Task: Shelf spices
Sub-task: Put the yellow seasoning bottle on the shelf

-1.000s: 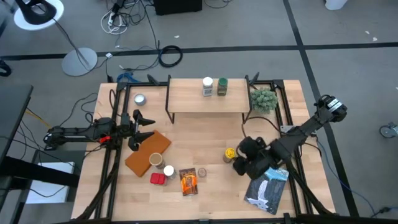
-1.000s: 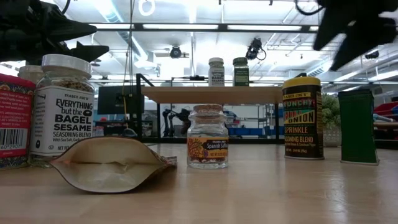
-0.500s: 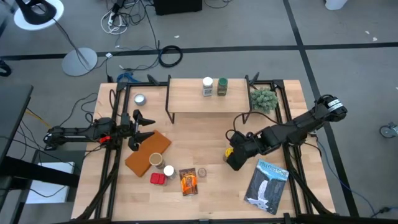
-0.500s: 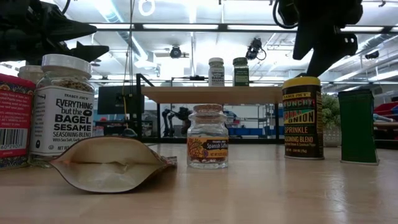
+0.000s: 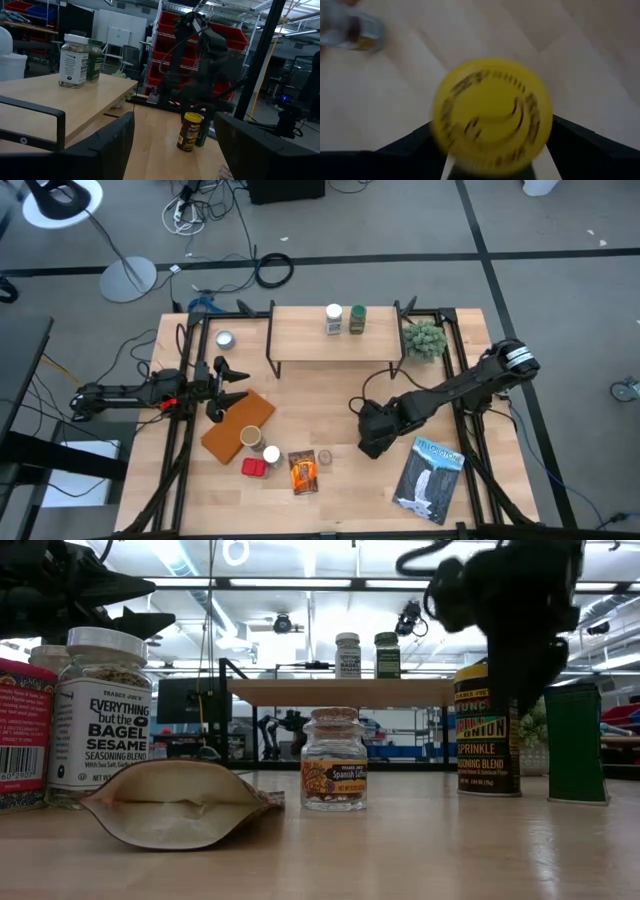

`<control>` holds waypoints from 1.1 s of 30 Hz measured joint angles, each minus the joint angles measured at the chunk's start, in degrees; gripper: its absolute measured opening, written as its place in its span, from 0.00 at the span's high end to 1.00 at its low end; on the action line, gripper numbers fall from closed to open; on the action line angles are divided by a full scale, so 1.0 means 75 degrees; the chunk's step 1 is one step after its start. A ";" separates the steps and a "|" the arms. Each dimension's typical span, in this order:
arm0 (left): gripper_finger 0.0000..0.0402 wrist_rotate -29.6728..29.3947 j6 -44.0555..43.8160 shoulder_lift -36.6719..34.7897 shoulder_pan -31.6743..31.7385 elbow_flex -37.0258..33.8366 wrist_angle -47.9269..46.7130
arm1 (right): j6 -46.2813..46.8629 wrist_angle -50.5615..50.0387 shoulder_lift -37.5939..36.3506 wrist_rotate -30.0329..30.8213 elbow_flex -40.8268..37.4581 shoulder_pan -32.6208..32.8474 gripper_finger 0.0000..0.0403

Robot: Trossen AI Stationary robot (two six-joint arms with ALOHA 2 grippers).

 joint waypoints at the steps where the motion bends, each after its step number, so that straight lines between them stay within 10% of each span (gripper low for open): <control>1: 0.31 0.0000 0.0000 -0.0001 0.0000 0.0000 -0.0002 | -0.0060 -0.0056 0.0087 0.0002 0.0053 -0.0031 0.26; 22: 0.31 0.0002 0.0000 0.0001 0.0000 0.0000 0.0001 | -0.0751 -0.1588 0.0123 -0.0437 0.1181 -0.0567 0.44; 33: 0.31 0.0000 0.0000 -0.0001 0.0000 0.0000 -0.0002 | -0.2320 -0.4569 0.0091 0.0449 0.4113 -0.1578 0.44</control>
